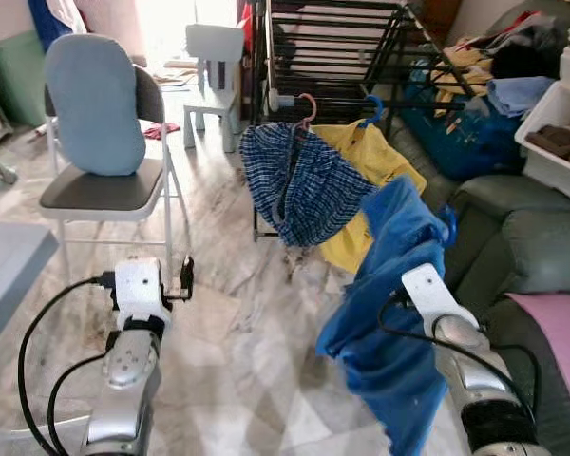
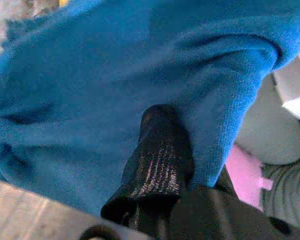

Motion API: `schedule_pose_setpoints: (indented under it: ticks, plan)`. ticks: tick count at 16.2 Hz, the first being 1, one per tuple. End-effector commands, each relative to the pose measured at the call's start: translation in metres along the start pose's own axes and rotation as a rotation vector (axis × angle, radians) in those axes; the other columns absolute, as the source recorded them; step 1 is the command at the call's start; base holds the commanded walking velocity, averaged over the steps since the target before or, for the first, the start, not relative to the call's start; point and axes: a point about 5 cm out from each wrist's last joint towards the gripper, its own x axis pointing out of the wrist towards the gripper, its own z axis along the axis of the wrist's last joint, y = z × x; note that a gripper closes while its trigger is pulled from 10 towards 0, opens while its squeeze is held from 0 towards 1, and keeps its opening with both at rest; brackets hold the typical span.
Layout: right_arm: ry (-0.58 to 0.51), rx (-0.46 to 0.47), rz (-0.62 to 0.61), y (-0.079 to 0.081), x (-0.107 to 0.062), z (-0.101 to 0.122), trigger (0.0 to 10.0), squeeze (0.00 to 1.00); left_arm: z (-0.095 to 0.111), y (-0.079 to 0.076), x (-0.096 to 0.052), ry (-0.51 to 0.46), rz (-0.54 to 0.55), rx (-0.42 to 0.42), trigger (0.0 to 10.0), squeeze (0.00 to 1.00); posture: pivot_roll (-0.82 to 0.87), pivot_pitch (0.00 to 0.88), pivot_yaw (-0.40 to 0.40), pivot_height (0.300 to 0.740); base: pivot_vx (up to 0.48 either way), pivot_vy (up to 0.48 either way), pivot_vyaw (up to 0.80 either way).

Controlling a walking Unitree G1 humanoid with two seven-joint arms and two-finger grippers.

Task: Hang hanger

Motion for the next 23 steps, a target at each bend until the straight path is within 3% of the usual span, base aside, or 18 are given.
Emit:
schedule_pose_setpoints:
  ticks: [1, 5, 11, 18, 21, 23]
  plan:
    - [-0.035, 0.033, -0.023, -0.007, -0.003, 0.006, 10.0, 0.0, 0.0, -0.005, 0.004, 0.013, -0.025, -0.01, 10.0, 0.0, -0.07, 0.0, -0.022, 0.74, 0.0, 0.0, 0.0]
    - [-0.042, 0.029, -0.003, -0.005, -0.005, 0.004, 10.0, 0.0, 0.0, -0.014, 0.006, 0.018, -0.051, -0.035, 10.0, 0.0, -0.08, 0.0, -0.016, 0.74, 0.0, -0.203, 0.0]
    - [-0.059, 0.082, 0.048, 0.003, -0.006, 0.011, 10.0, 0.0, 0.0, -0.015, 0.012, 0.025, -0.056, -0.048, 10.0, 0.0, -0.09, 0.0, -0.002, 0.74, 0.0, -0.35, 0.0]
    - [-0.053, 0.064, 0.064, 0.0, -0.009, 0.007, 10.0, 0.0, 0.002, -0.02, 0.017, 0.018, -0.053, -0.04, 10.0, 0.0, -0.12, 0.0, 0.017, 0.74, 0.0, -0.349, 0.0]
    - [-0.106, 0.066, 0.085, 0.004, -0.01, 0.014, 10.0, 0.0, 0.002, -0.021, 0.018, 0.018, -0.06, -0.049, 10.0, 0.0, -0.12, 0.0, 0.018, 0.74, 0.0, 0.0, 0.0]
    - [-0.196, 0.107, 0.026, 0.001, -0.011, 0.025, 10.0, 0.0, 0.003, -0.018, 0.017, 0.009, -0.067, -0.009, 10.0, 0.0, -0.12, 0.0, 0.024, 0.74, 0.0, 0.0, 0.0]
